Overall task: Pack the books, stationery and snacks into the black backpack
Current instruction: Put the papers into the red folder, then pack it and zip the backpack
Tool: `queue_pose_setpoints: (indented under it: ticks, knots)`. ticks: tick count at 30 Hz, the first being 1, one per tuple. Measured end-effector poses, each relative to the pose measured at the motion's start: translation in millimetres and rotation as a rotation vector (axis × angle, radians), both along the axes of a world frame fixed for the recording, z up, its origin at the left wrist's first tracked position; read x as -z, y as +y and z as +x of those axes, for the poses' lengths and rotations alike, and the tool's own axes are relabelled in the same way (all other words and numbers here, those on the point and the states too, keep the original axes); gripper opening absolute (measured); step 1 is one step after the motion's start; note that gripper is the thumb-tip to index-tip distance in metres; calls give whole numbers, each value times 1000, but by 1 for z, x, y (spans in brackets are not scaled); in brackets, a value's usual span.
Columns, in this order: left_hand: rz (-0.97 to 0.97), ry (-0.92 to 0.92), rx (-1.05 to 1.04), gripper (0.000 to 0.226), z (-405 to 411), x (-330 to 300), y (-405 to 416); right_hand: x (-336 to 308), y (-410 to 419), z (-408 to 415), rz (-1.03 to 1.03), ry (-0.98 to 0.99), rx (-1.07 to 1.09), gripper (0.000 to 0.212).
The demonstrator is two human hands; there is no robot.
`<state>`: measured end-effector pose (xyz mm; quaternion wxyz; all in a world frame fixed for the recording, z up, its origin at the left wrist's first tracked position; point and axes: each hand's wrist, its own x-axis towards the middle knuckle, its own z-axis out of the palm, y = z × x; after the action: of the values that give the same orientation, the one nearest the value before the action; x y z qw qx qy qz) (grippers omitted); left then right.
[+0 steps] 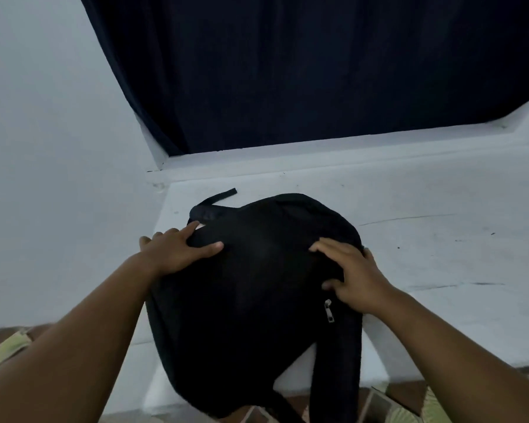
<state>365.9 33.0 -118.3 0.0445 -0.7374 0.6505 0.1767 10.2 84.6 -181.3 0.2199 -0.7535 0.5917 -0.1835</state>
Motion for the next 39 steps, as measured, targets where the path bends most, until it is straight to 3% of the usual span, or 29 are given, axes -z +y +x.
queue_pose_setpoints:
  ticks: [5,8,10,12,16,18,21,23,26,30,31,33,36,39]
  knots:
    - [45,71,-33,116,1,-5,13,0,-7,18,-151,39,336,65]
    - [139,183,-29,117,5,-4,20,-7,2,33,-128,-162,520,39]
    - [254,286,-32,101,11,-5,26,-13,7,42,2,-269,580,33]
    - [242,394,-95,92,20,-3,30,-16,10,48,165,-337,620,50]
    - [-31,587,-321,83,22,16,38,-14,18,58,396,-494,630,107]
    - [29,787,-405,84,17,26,39,-13,19,59,428,-646,677,116]
    - [174,987,-478,100,17,29,39,-16,18,54,503,-765,697,113]
    - [205,1017,-480,109,18,33,34,-16,18,50,546,-789,657,91]
    - [181,1091,-428,75,5,23,42,-23,23,53,596,-916,563,62]
    - [170,1151,-403,77,-7,18,46,-29,25,54,611,-1066,531,53]
    - [170,1167,-418,88,-9,16,46,-31,25,53,604,-1081,535,50]
    - [185,1182,-410,91,-14,14,44,-33,25,48,582,-1088,544,57]
    - [133,1211,-349,61,-28,3,44,-33,24,36,531,-1066,566,70]
    - [79,1228,-327,73,-48,-6,43,-38,19,16,483,-1059,578,63]
